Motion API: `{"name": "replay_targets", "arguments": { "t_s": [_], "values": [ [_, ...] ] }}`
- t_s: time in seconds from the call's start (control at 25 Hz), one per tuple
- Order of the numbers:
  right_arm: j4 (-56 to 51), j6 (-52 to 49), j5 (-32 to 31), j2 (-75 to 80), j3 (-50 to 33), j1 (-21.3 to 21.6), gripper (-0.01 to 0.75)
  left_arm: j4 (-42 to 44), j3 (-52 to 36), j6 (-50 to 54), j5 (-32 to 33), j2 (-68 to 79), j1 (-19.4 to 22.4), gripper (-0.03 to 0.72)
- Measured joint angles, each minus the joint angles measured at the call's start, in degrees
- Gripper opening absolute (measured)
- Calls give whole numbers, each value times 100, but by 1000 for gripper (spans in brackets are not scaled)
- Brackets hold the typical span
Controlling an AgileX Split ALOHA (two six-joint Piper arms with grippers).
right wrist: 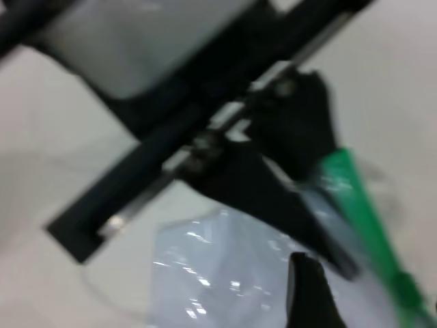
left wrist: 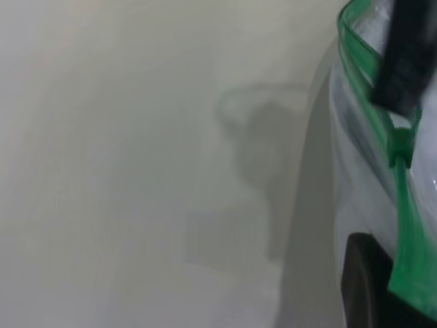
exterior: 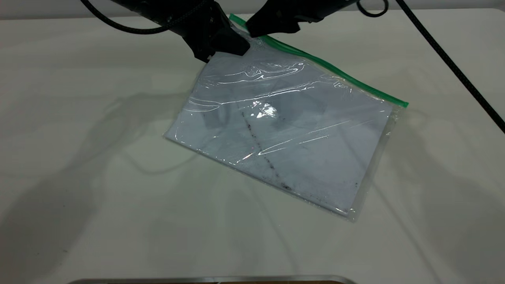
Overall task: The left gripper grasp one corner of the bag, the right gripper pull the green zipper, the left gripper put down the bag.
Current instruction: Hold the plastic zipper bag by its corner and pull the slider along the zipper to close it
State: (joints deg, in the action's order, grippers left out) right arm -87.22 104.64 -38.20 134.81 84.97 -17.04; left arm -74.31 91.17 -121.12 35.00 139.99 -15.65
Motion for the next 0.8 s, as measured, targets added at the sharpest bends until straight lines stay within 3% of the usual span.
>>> {"name": "replay_targets", "arguments": {
  "t_s": [0.64,0.8],
  "values": [
    [-633,405,30,253,11,39,475,19,0,0,46,0,-70,59],
    [-645,405,35,253,11,39,412,19,0,0,46,0,-70,59]
  ]
}}
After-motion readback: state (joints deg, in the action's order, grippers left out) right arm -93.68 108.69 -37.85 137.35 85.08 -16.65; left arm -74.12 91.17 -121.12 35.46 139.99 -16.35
